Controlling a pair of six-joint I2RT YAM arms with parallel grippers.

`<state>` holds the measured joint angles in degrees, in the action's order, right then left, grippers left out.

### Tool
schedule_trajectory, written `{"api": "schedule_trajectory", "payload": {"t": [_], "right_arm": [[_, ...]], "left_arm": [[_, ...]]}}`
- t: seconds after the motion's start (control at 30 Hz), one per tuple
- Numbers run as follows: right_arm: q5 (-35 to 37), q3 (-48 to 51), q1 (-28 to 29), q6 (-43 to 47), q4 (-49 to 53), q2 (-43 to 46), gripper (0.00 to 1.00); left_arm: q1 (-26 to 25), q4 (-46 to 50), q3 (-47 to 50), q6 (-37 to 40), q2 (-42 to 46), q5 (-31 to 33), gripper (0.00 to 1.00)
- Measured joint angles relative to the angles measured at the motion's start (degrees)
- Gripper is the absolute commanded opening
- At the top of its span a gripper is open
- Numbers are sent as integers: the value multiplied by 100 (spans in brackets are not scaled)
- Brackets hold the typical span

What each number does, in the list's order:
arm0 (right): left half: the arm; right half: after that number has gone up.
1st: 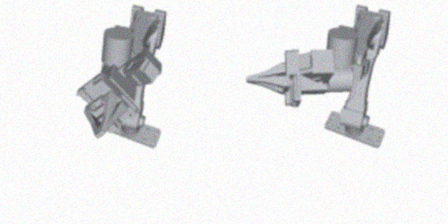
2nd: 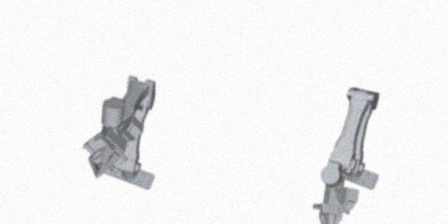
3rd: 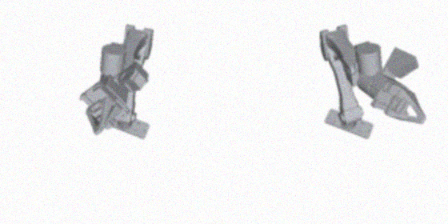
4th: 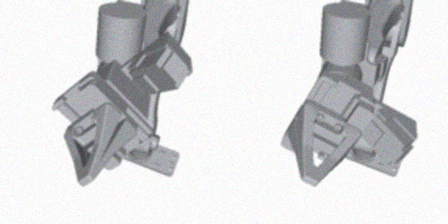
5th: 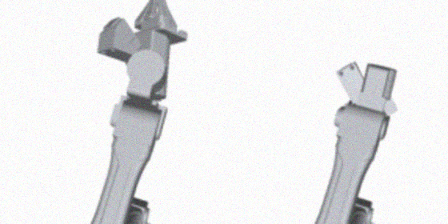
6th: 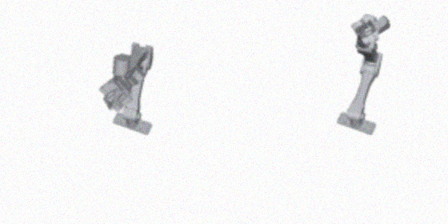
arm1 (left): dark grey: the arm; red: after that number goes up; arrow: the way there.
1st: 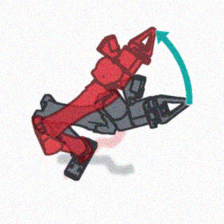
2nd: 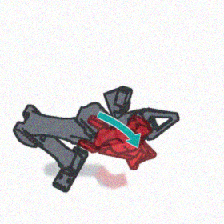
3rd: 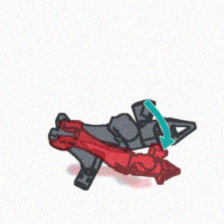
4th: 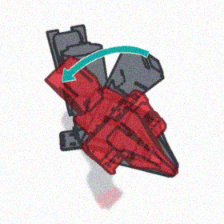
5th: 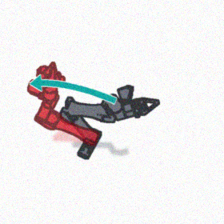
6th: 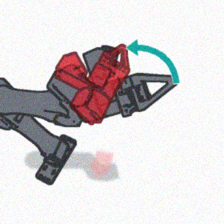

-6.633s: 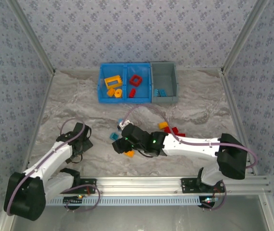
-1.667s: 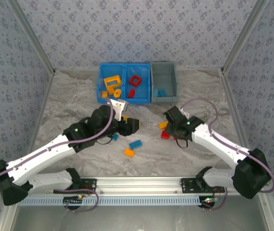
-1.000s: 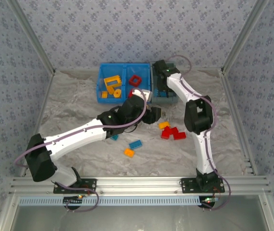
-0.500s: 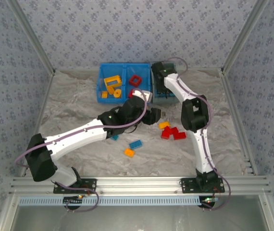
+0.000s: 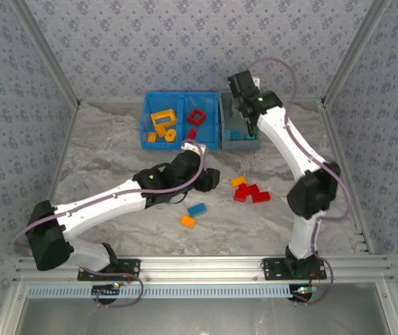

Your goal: Sort the legos into containers by color

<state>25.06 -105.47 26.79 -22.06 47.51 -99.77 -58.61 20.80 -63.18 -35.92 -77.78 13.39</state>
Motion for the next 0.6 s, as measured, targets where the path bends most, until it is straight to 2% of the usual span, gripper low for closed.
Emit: {"api": "schedule_trajectory", "payload": {"t": [0.23,0.37,0.5,0.6], "right_arm": [[-492,2361,402,-227,-581,2221,65],[-1228,3556,741,-363,-807,3283,66],[-1899,4548,1207,-608,-855,3895,67],[-2179,5169,1628,-881,-879,4168,69]], "left_arm": [[146,442,151,210,79,-240,66],[278,704,151,678,4,-612,65],[273,1154,177,960,-186,-846,67],[273,1414,385,767,-205,-894,69]]}}
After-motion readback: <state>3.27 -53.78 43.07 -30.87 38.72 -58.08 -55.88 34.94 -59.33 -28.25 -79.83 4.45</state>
